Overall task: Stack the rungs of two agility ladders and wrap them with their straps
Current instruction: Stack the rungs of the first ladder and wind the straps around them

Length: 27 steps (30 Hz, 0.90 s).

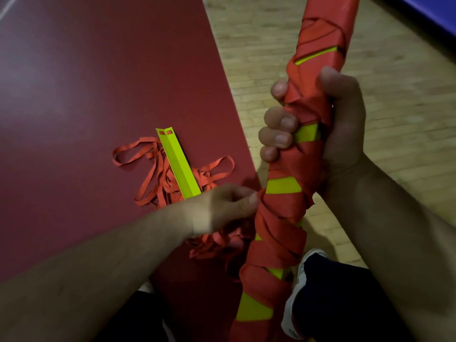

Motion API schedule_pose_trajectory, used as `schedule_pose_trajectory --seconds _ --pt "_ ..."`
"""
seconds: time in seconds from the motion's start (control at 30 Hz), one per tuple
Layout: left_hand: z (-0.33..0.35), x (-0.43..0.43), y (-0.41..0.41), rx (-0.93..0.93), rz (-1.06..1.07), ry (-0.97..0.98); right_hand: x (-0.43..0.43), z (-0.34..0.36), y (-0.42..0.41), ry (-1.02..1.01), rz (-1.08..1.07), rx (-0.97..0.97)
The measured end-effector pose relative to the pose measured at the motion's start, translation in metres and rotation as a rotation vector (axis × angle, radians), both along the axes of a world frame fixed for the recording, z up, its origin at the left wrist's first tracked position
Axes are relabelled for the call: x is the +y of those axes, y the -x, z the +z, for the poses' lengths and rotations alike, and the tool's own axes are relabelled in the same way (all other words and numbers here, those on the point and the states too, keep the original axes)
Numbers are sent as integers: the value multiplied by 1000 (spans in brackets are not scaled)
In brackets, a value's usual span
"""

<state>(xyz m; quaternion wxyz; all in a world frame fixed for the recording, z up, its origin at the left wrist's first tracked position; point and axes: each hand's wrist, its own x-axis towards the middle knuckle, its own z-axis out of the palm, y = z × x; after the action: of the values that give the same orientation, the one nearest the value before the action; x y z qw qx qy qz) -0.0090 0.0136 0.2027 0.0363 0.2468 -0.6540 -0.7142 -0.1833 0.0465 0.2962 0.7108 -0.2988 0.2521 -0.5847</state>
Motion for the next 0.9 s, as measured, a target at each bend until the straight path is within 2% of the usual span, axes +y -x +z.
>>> schedule_pose_trajectory --seconds 0.07,0.17,0.23,0.3,0.37,0.43,0.57,0.73,0.8,0.9 --pt "0 -10 -1 89 52 82 0 -2 -3 -13 -13 12" --pt "1 -17 -1 110 179 226 -2 -3 -6 -10 -42 19" --pt "0 -19 -5 84 173 463 -3 -2 -6 1 -77 56" --pt "0 -21 -12 15 55 797 -4 -2 -2 6 -140 124" --pt "2 -22 -18 -93 -7 947 -6 -2 3 8 -189 186" --pt "4 -19 -19 -150 28 917 -8 -1 7 5 -222 227" --pt "6 -13 -18 -237 21 725 -11 -5 9 -16 -291 291" --pt "18 -6 -24 -330 39 536 -18 -16 4 -122 -569 454" --pt "23 -1 -29 -371 40 617 -19 -17 -1 -131 -672 478" --pt "25 12 -28 -466 95 900 -22 -17 -6 -157 -782 438"
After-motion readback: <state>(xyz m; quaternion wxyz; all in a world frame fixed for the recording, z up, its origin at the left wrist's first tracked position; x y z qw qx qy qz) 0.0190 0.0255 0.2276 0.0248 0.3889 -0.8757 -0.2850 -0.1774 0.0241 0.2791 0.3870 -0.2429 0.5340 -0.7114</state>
